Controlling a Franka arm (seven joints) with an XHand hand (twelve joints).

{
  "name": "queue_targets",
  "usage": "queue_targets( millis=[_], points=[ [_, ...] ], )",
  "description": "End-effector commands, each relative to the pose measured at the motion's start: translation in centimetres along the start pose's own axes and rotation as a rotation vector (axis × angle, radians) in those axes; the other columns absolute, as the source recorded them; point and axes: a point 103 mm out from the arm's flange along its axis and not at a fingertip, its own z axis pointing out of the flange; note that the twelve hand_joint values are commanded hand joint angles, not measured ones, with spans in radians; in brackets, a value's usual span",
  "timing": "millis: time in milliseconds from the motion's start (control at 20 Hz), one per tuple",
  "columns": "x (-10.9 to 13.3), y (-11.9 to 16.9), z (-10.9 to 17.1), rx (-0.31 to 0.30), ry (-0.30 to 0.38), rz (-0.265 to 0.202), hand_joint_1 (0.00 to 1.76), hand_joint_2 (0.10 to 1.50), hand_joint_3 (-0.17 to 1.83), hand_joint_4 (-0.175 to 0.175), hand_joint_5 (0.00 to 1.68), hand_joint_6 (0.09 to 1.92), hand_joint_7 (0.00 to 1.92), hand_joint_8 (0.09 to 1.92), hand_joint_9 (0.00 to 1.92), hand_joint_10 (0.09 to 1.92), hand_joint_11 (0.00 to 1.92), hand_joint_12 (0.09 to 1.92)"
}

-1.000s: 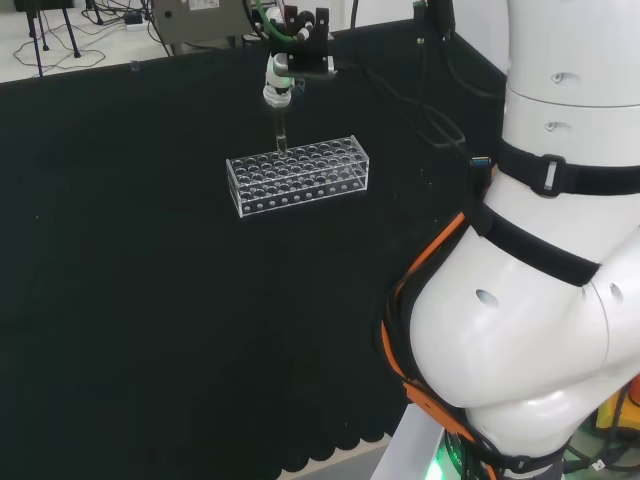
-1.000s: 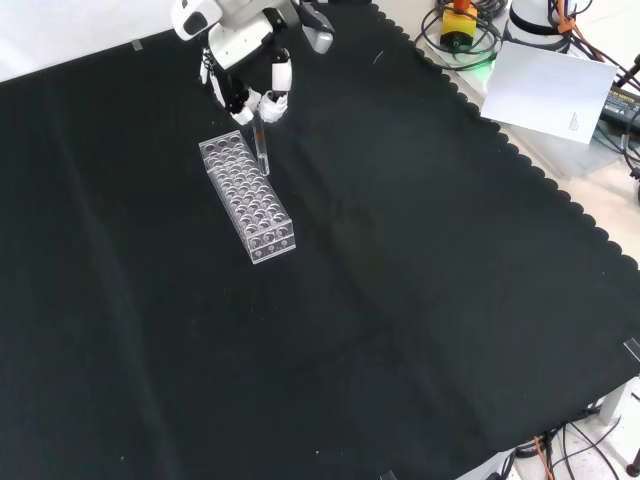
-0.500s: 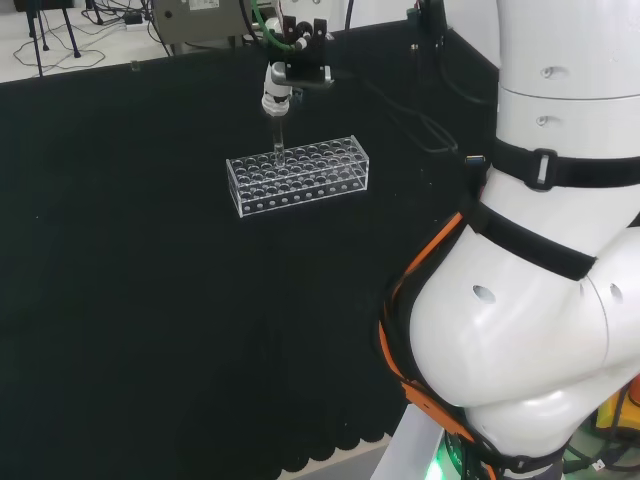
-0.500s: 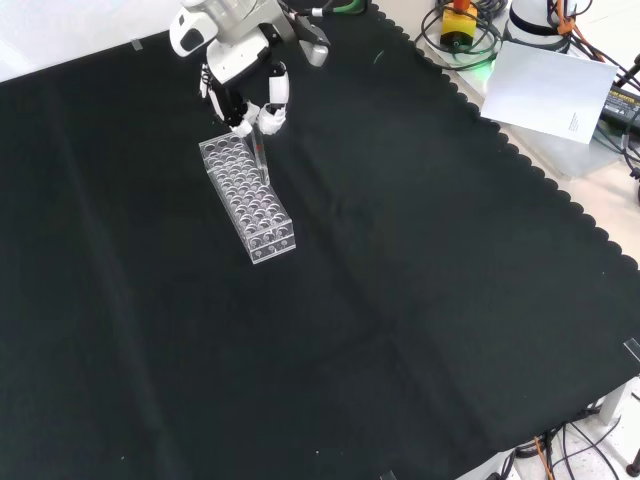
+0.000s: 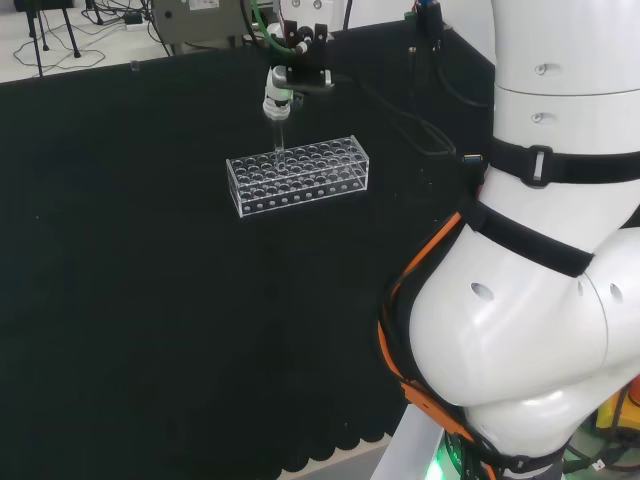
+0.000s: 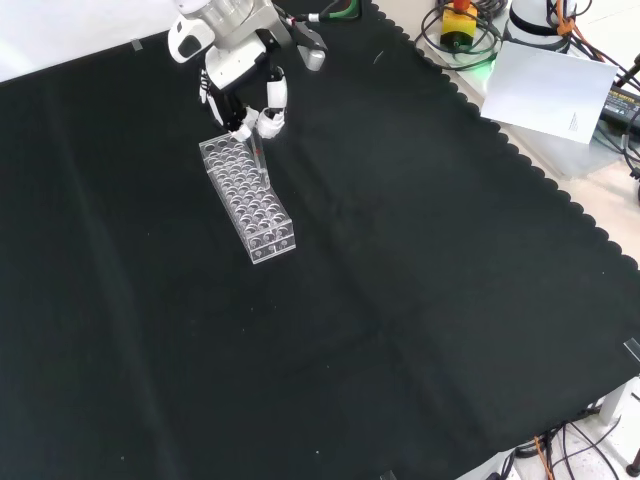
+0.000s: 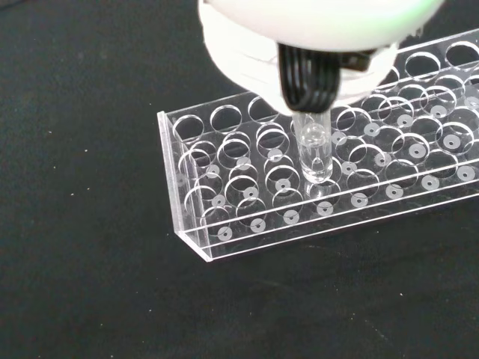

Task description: Put the test tube back in the rack.

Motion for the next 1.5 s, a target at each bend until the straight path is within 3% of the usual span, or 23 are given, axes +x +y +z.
queue_targets(
  millis=[50,1500],
  points=[
    [-0.2,0.13,0.03,0.001,0.007,0.001,1.43,0.61,0.62,-0.175,1.4,0.39,1.5,0.48,1.5,0.09,0.73,1.21],
    [-0.52,1.0,0.98,0.035,0.013,0.01,1.43,0.6,0.63,-0.175,1.4,0.39,1.5,0.48,1.5,0.09,0.73,1.21]
  ],
)
